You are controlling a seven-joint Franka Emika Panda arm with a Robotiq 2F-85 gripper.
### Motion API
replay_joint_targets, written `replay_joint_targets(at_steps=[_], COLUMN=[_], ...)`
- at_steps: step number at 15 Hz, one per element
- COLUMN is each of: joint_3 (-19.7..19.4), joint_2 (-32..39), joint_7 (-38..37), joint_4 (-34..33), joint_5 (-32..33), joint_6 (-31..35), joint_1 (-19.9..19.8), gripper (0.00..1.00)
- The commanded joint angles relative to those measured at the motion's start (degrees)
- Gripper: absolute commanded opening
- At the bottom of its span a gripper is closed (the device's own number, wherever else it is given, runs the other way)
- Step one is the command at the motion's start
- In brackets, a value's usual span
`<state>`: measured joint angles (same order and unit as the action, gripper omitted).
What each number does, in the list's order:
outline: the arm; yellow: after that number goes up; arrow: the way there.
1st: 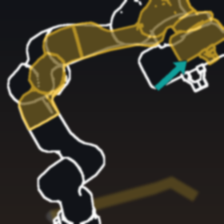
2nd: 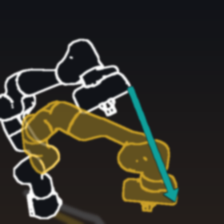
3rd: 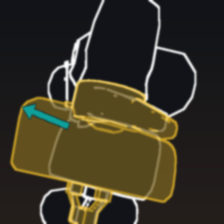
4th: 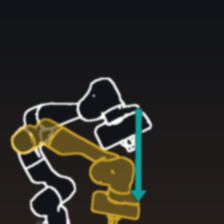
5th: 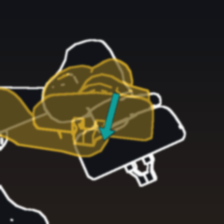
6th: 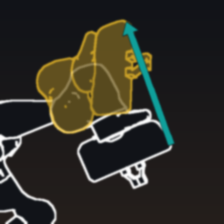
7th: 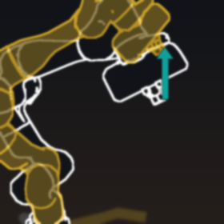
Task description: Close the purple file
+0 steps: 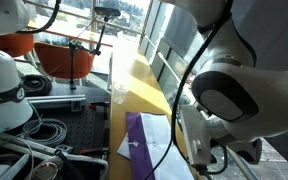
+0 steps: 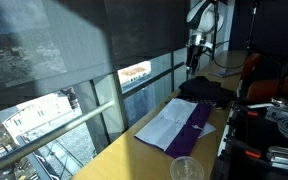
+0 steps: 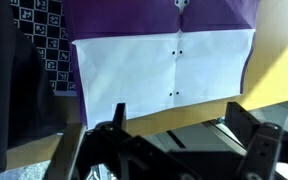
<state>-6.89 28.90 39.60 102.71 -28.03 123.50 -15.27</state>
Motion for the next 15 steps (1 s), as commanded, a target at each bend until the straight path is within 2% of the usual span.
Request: replay_joint_targets(at_steps=[1,8,15], joint_3=[3.8,7.2,9.8], joint_2=[6.6,20.9,33.3], joint_7=[0.8,-0.7,-3.4], joint_4=[-7.7,-20.4,-32.4], joint_5=[-2.9,-3.5,-2.0], joint_6=[-1.4,-1.7,-2.6], joint_1=[-6.1,-13.1,-16.0], gripper=[1.00,1.00,1.00])
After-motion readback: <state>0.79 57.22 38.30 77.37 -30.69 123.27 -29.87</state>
